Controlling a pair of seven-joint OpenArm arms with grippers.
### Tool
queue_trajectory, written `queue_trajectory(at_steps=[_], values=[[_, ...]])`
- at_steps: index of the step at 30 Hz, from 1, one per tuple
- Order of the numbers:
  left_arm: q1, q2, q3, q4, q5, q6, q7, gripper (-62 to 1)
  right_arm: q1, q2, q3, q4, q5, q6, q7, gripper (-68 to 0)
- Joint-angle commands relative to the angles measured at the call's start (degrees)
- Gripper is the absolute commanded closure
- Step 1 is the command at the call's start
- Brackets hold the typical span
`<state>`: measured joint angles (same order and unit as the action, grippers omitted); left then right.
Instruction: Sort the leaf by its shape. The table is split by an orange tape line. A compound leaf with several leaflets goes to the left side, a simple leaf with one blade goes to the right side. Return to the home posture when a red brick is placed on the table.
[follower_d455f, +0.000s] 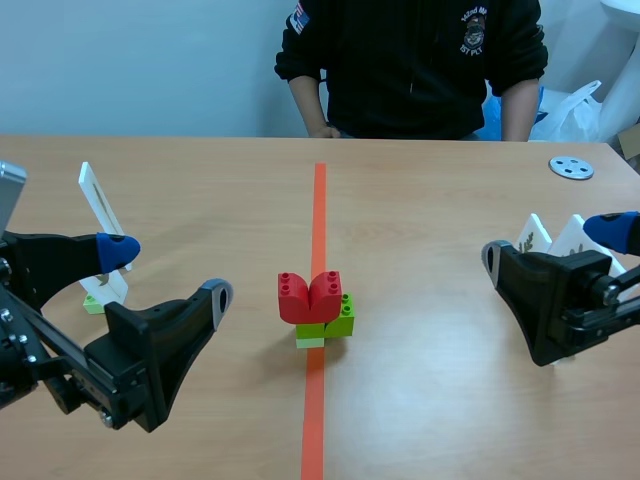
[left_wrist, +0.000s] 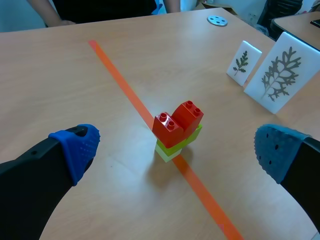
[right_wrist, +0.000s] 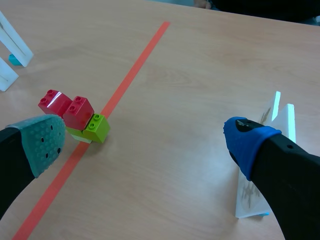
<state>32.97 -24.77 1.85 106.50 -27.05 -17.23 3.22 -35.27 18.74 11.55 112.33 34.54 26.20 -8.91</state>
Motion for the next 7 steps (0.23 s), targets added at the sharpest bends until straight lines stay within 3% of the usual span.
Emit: queue_trajectory(at_steps=[1,7], values=[[-0.1,0.2,0.0,0.4,-0.2,-0.3,-0.8,-62.3,0.2,0.6,0.5,0.5,0.6,0.0,1.1,-67.9],[-0.1,0.2,0.0,0.4,-0.2,-0.3,-0.8,-62.3,0.2,0.6,0.5,0.5,0.6,0.0,1.3,-67.9]])
